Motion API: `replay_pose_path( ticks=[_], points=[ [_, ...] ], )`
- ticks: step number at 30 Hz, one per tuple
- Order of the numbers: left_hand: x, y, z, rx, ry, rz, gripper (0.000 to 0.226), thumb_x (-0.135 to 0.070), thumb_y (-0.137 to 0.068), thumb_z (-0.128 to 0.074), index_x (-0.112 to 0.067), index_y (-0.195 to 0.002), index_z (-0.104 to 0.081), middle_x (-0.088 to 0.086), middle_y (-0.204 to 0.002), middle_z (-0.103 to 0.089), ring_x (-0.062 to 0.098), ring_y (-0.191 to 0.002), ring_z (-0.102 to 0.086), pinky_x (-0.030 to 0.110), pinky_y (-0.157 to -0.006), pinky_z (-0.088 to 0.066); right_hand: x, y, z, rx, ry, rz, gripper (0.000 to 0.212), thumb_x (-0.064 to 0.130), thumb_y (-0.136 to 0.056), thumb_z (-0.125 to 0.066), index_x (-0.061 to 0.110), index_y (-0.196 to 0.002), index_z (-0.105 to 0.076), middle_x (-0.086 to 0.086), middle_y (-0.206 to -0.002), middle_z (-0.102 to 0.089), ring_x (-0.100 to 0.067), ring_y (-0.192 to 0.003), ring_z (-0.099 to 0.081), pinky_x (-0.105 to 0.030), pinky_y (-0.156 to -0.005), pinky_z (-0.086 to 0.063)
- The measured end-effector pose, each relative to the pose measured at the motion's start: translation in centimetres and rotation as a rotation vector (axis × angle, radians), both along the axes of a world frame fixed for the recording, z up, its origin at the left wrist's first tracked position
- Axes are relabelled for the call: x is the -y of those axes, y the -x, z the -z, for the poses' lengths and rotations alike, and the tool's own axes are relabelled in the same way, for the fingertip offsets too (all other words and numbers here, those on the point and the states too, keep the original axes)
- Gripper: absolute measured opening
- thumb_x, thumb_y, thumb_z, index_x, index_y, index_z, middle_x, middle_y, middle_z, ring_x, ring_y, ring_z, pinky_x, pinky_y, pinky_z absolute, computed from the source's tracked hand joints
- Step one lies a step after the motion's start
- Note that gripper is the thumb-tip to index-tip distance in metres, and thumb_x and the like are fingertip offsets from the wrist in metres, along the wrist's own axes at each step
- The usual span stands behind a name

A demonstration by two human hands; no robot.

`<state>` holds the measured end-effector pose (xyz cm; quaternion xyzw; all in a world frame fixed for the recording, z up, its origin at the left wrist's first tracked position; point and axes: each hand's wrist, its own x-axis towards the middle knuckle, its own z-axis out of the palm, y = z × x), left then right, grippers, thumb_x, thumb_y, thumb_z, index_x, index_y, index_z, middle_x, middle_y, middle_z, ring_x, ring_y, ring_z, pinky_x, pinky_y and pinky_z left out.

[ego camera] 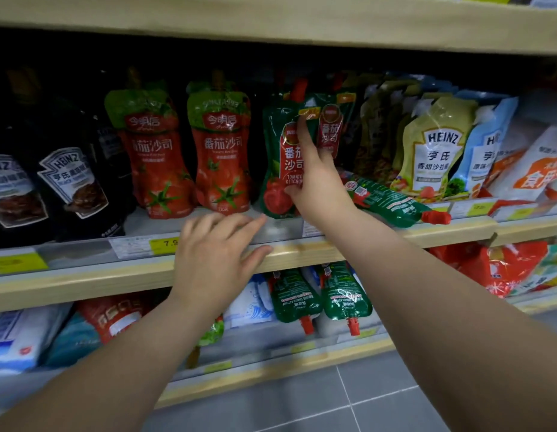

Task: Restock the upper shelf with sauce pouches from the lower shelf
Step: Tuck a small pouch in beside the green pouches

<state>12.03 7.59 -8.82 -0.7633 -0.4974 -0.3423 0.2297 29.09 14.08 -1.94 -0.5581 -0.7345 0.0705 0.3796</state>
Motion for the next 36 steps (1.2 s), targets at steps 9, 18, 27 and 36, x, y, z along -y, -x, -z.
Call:
replay_pose_path(
  ticks=[9,18,27,36],
  points=[
    [-0.2,0.3,0.6,0.068,0.034,0.044,0.041,-0.047,-0.084,-0.061,-0.026,-0.119,-0.063,-0.006,-0.104,-0.067,0.022,-0.093,-0.056,0.038,-0.082,-0.034,-2.2,1.6,-0.2,0.061,0.059,0.095,0.102,-0.002,-0.083,-0.064,0.034,-0.147,0.006,-0.021,-0.139,-0.034,-0.017,-0.07,-0.051,-0.028,-0.064,-0.044],
    [0.2,-0.1,0.3,0.08,0.066,0.024,0.041,-0.047,-0.085,-0.06,-0.026,-0.12,-0.063,-0.006,-0.107,-0.067,0.023,-0.093,-0.057,0.037,-0.084,-0.032,2.0,-0.5,-0.4,0.128,-0.118,0.104,0.077,0.024,-0.084,-0.066,0.021,-0.147,-0.022,-0.017,-0.138,-0.04,-0.035,-0.124,-0.04,-0.047,-0.099,-0.041],
    [0.9,-4.1,-0.1,0.137,0.088,0.062,0.045,-0.045,-0.084,-0.06,-0.023,-0.123,-0.061,0.002,-0.123,-0.063,0.029,-0.106,-0.056,0.044,-0.1,-0.03,7.7,-9.0,-0.7,0.655,0.031,0.374,0.075,0.053,-0.077,-0.065,0.027,-0.141,-0.035,-0.016,-0.142,-0.039,-0.041,-0.126,-0.034,-0.052,-0.105,-0.027],
    [0.7,-10.1,-2.4,0.216,0.206,0.213,0.056,-0.047,-0.084,-0.063,-0.028,-0.135,-0.049,-0.001,-0.135,-0.055,0.024,-0.118,-0.049,0.036,-0.106,-0.023,8.8,-12.1,0.2,0.555,-0.085,0.352,0.05,-0.005,-0.078,-0.051,0.021,-0.119,-0.062,-0.012,-0.109,-0.064,-0.036,-0.1,-0.051,-0.04,-0.073,-0.042]
  ],
)
